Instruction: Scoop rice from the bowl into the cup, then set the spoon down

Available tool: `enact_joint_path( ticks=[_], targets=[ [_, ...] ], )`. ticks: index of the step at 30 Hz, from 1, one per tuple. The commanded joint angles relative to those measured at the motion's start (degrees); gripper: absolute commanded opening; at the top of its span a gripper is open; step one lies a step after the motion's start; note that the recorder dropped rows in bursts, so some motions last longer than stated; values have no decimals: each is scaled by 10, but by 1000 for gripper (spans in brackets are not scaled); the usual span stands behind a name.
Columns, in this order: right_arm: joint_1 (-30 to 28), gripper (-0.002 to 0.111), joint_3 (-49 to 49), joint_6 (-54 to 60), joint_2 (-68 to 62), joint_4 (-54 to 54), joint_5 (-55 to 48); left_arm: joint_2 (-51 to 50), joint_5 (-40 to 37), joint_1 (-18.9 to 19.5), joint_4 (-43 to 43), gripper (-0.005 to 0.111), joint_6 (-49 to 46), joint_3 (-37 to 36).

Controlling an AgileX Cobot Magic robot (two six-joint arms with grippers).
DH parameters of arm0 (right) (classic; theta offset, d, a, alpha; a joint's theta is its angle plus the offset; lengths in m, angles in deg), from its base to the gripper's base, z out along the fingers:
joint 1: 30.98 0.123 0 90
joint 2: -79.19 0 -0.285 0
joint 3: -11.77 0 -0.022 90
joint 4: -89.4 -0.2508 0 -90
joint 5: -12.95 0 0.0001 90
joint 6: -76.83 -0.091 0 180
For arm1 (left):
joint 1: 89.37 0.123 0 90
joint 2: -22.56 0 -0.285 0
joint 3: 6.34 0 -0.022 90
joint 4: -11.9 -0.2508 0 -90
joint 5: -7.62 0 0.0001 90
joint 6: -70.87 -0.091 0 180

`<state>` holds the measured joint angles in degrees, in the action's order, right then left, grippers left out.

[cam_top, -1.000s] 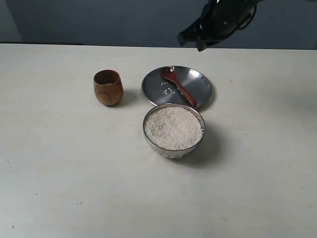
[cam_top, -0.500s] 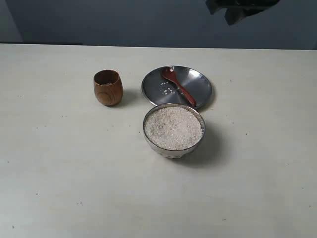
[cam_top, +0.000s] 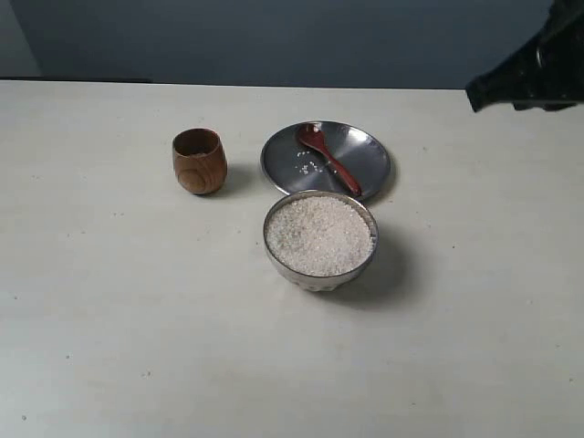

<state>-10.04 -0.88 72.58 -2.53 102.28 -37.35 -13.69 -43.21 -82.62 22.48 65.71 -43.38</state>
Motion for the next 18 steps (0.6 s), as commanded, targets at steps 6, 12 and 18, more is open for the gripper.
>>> enact_joint_path(
  ticks=[6, 12, 18],
  targets=[
    [-3, 0, -156, -24, 92, -16, 24, -2, -1, 0, -2, 0, -1, 2],
    [-3, 0, -217, -24, 130, -25, 33, -2, -1, 0, -2, 0, -1, 2],
    [-3, 0, -220, -24, 129, -25, 54, -2, -1, 0, -2, 0, -1, 2]
  ],
)
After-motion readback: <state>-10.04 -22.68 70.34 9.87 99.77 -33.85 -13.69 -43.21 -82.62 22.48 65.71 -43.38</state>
